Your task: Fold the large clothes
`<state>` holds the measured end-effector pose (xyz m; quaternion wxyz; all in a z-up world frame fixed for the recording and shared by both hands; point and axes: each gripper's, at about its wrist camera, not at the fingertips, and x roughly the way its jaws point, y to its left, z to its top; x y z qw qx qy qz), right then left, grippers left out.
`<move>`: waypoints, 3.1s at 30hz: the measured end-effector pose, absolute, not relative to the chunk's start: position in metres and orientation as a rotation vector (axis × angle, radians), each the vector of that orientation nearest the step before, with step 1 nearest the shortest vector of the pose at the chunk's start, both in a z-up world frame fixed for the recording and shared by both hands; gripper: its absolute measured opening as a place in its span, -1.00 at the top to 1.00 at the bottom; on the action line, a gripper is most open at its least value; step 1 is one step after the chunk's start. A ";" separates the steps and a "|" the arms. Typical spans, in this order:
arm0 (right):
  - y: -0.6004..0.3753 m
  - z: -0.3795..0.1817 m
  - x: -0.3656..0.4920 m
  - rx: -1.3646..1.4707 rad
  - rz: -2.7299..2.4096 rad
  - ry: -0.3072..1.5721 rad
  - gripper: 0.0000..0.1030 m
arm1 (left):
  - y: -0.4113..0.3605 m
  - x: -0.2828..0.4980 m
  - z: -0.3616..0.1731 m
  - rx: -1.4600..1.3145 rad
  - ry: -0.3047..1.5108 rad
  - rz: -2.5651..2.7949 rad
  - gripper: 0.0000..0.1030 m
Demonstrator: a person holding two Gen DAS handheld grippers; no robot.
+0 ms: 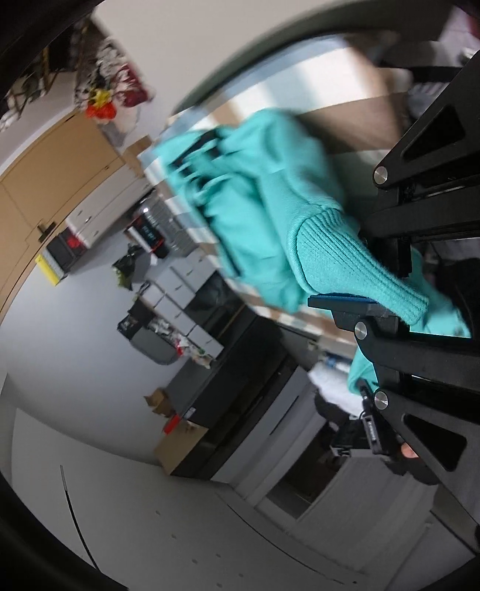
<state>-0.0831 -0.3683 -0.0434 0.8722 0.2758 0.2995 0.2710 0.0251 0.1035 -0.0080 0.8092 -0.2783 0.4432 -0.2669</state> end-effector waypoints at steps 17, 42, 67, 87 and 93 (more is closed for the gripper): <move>-0.367 -0.006 0.195 0.677 0.266 0.845 0.89 | 0.118 0.267 -0.033 -0.671 1.091 -0.362 1.00; -0.441 -0.060 0.231 0.670 0.253 0.932 -0.77 | 0.142 0.270 -0.036 -0.637 1.187 -0.315 -0.50; -0.388 -0.111 0.170 0.131 0.132 0.923 0.92 | 0.150 0.205 -0.098 -0.548 1.174 -0.306 0.68; -0.411 -0.131 0.050 0.502 0.240 0.853 -0.50 | 0.132 0.125 -0.119 -0.594 1.197 -0.310 -0.61; -0.410 -0.160 0.079 0.670 0.168 0.939 -0.54 | 0.131 0.148 -0.148 -0.744 1.223 -0.290 -0.61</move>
